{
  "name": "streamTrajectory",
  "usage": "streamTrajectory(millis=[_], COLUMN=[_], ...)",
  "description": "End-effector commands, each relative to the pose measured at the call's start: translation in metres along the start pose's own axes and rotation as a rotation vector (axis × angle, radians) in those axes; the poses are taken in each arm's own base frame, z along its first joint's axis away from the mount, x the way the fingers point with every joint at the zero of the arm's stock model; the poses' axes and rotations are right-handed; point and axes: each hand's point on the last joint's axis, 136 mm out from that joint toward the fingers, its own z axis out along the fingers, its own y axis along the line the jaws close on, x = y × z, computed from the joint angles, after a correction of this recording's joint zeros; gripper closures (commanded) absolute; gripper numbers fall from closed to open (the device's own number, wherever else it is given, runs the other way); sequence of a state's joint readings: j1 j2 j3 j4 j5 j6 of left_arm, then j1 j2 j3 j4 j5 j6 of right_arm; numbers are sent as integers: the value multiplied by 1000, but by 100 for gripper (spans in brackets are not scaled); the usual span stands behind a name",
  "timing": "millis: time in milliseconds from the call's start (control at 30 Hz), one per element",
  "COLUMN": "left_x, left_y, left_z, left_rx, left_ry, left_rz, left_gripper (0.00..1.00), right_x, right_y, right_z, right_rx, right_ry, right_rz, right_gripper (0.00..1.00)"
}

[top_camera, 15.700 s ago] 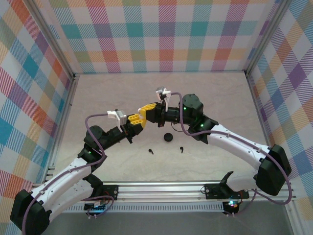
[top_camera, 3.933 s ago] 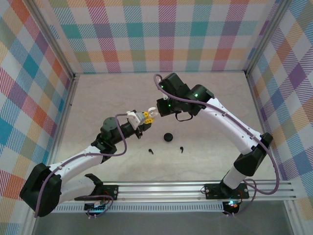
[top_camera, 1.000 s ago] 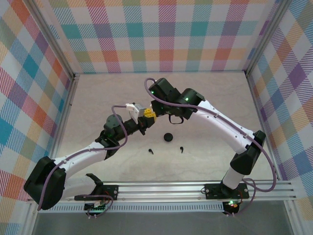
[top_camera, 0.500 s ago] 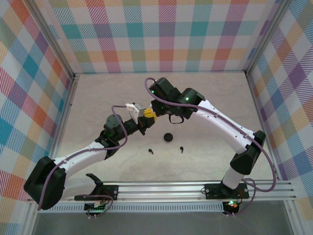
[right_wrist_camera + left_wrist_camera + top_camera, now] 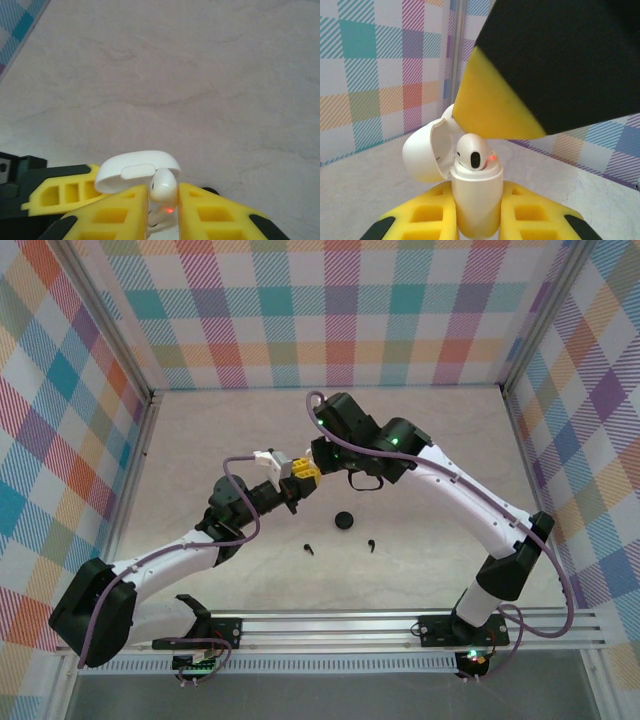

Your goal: Insert the wireless bluetooth earbuds into the charging case

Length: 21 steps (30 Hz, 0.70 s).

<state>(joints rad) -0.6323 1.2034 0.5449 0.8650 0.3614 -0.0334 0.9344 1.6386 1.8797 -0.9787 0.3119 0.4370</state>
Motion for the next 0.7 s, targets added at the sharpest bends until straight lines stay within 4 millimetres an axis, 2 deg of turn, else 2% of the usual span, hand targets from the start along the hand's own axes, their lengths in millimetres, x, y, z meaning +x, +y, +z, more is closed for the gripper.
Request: streamTrajectory(millis=[0, 167, 367, 667], left_x=[-34, -33, -34, -28], left_y=[-18, -18, -19, -25], left_z=[3, 3, 2, 0], left_rx=[78, 78, 82, 114], left_ry=[-130, -128, -129, -117], left_rz=[69, 68, 71, 112], left_gripper=[100, 100, 100, 100], right_x=[19, 19, 17, -11], right_y=[52, 57, 50, 48], right_z=[-7, -9, -13, -60], right_rx=[-233, -258, -230, -284], right_ry=[90, 95, 82, -32], right_rz=[-3, 9, 11, 14], right_gripper=[78, 78, 77, 73])
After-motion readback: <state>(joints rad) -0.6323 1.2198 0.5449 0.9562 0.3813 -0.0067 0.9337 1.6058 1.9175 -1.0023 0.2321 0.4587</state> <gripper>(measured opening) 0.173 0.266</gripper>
